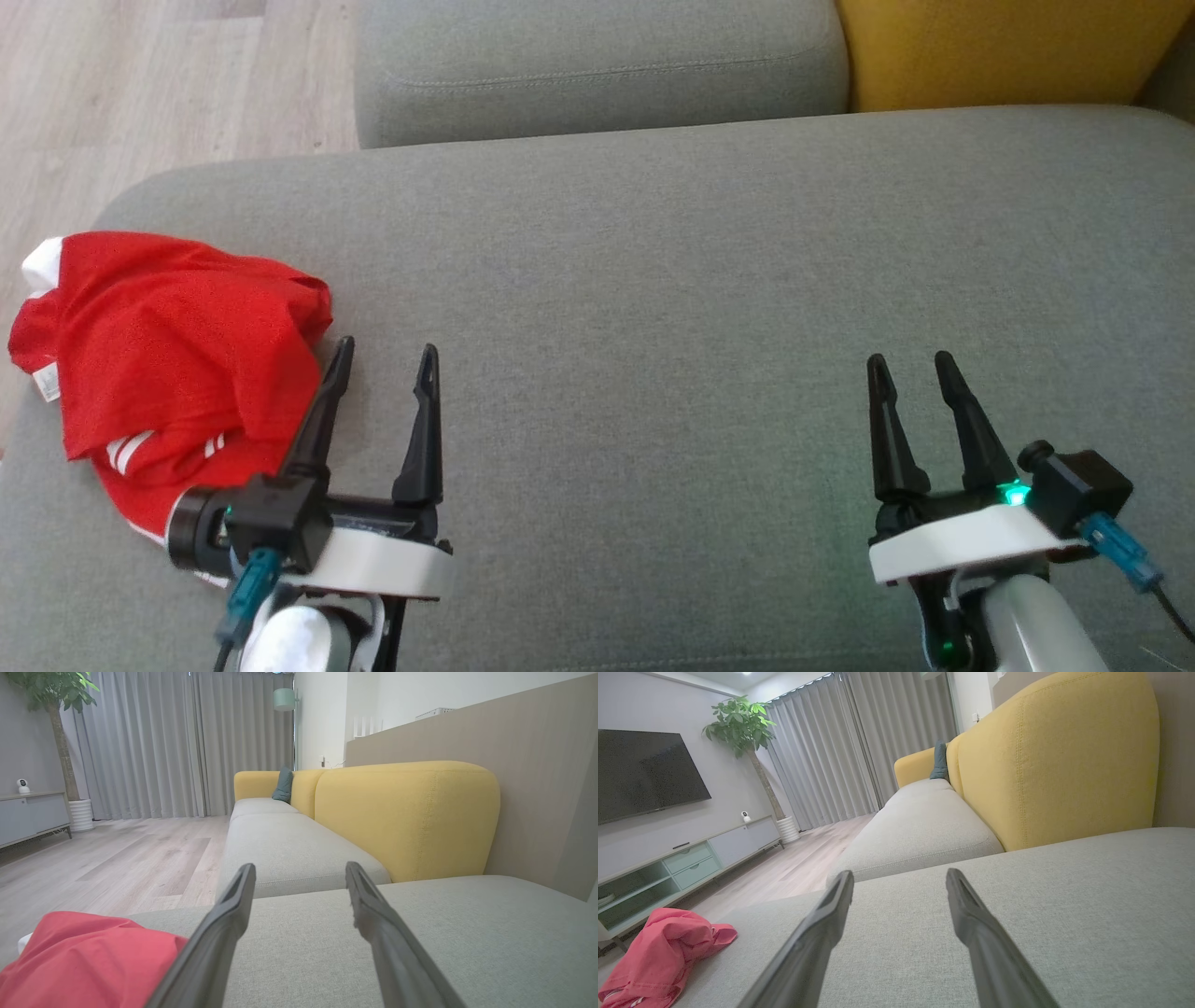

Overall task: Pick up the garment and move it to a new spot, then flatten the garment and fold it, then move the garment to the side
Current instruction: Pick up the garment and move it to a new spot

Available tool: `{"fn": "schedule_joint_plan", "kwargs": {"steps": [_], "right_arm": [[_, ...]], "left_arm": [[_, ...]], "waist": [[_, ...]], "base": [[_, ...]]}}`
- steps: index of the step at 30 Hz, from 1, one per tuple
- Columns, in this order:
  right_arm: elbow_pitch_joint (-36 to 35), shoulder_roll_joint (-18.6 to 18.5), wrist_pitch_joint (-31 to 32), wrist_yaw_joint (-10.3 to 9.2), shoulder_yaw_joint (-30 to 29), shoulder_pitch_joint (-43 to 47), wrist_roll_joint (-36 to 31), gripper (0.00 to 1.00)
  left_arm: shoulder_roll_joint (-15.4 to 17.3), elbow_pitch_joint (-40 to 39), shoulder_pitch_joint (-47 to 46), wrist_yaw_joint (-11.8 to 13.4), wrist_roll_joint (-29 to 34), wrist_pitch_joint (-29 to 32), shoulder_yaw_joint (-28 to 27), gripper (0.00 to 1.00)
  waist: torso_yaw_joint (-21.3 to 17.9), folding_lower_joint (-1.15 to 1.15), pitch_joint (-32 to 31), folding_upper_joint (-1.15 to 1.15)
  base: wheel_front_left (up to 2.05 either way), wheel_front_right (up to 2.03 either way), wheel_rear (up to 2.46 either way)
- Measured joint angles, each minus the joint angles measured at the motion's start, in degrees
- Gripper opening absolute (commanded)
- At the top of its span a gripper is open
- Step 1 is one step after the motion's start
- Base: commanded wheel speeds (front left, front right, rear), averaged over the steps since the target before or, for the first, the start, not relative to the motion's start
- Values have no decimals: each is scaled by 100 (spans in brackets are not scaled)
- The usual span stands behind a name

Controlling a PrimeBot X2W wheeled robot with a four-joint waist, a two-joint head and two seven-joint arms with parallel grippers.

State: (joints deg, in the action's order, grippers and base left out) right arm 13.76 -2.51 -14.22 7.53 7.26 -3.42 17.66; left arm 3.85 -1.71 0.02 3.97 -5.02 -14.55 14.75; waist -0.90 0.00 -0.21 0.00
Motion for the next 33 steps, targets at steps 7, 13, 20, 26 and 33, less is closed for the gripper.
{"fn": "schedule_joint_plan", "kwargs": {"steps": [7,13,20,26,33], "right_arm": [[0,-1,-1,0,11,2,-2,100],[5,-1,-15,0,113,14,-1,100],[38,-1,-15,0,199,64,13,100],[42,-1,-15,0,324,82,76,100],[54,0,-15,0,413,236,146,100]], "left_arm": [[-42,18,0,-98,44,0,-79,100],[-54,14,9,-146,96,0,-120,100],[-56,7,193,-144,167,0,-270,100],[-55,-4,230,-146,236,0,-376,100],[-53,-8,408,-177,244,0,-465,100]], "waist": [[183,0,-16,0],[552,0,-81,0],[1180,0,-183,0],[1795,0,-261,0],[2351,0,-333,0]], "base": [[0,0,0],[0,0,0],[0,0,0],[0,0,0],[0,0,0]]}}
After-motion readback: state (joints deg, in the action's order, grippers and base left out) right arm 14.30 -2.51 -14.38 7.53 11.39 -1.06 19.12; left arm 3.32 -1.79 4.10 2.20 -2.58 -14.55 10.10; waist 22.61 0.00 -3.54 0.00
